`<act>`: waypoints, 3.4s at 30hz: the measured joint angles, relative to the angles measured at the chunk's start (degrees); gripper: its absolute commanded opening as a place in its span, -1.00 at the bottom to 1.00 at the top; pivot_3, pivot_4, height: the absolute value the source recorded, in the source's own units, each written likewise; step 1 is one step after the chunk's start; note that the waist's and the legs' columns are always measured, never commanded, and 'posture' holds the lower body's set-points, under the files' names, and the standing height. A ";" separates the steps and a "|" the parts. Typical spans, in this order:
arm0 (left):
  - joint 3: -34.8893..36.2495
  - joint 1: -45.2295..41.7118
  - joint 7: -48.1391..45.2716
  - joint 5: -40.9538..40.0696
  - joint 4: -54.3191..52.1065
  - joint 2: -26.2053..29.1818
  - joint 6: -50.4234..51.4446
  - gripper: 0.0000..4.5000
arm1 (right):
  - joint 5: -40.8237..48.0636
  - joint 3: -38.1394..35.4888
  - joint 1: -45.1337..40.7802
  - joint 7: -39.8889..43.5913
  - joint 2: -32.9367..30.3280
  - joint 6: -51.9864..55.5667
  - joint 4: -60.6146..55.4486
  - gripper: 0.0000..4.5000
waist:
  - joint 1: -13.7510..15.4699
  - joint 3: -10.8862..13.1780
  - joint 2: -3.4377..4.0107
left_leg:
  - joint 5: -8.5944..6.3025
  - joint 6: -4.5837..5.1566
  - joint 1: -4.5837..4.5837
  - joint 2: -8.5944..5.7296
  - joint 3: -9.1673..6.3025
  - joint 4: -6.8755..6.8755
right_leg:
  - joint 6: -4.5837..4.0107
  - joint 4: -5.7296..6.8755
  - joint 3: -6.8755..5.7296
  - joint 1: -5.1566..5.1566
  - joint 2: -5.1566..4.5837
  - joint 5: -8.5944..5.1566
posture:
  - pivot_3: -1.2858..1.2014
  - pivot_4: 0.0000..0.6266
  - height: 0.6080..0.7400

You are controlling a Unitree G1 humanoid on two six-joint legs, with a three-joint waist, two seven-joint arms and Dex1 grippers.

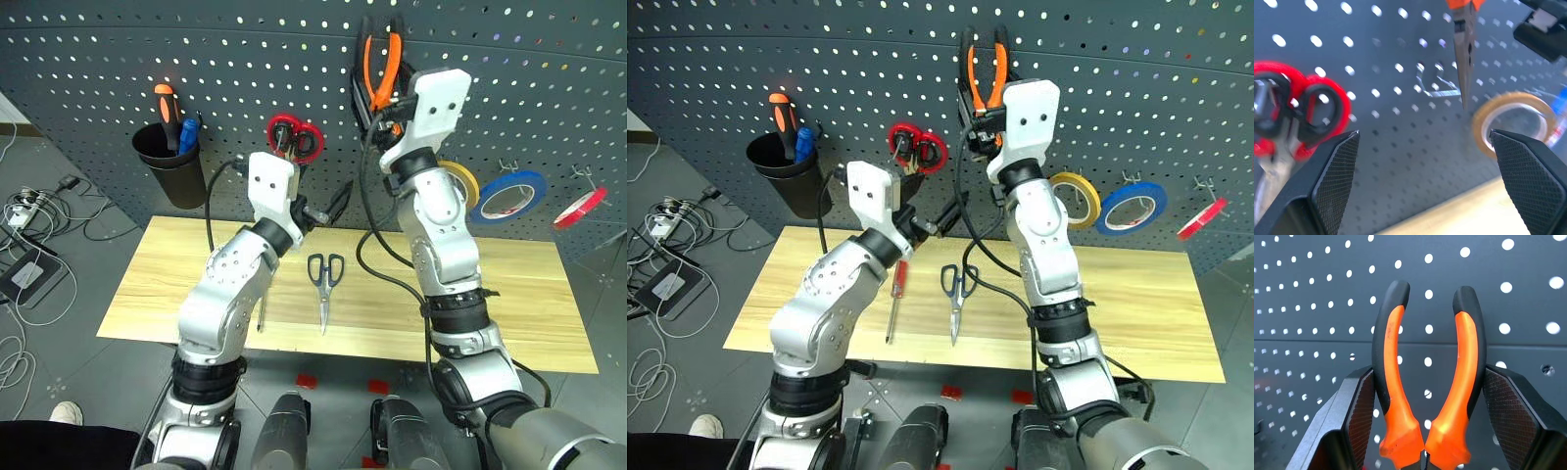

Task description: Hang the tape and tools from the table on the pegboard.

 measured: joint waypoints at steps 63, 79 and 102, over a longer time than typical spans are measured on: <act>-1.89 1.04 -3.78 0.89 4.56 -2.21 -3.52 1.00 | 1.34 -0.84 15.53 1.41 -4.54 1.82 -13.53 0.98 | -0.14 0.01 -0.01 | 0.00 0.05 0.08 0.04 0.09 0.06 | -0.01 0.30 0.19 -0.02 0.02 0.00 | 0.19 -0.31 1.00; -6.36 18.97 5.18 12.05 -0.97 2.49 3.50 1.00 | 13.92 2.56 42.13 33.48 -26.54 11.61 -28.30 0.98 | -0.59 0.29 -0.11 | -0.22 0.43 0.16 0.04 -0.09 0.05 | -0.01 0.06 0.16 0.17 0.05 0.00 | 0.14 -0.02 1.00; -13.12 13.91 7.93 17.86 16.12 -5.03 8.19 1.00 | 13.93 7.48 43.11 48.38 -30.54 3.37 -23.72 0.98 | -2.82 7.82 -0.24 | -0.35 0.66 0.90 0.16 -0.21 0.04 | -0.01 -0.03 0.25 0.97 -0.03 -0.03 | 0.06 0.46 1.00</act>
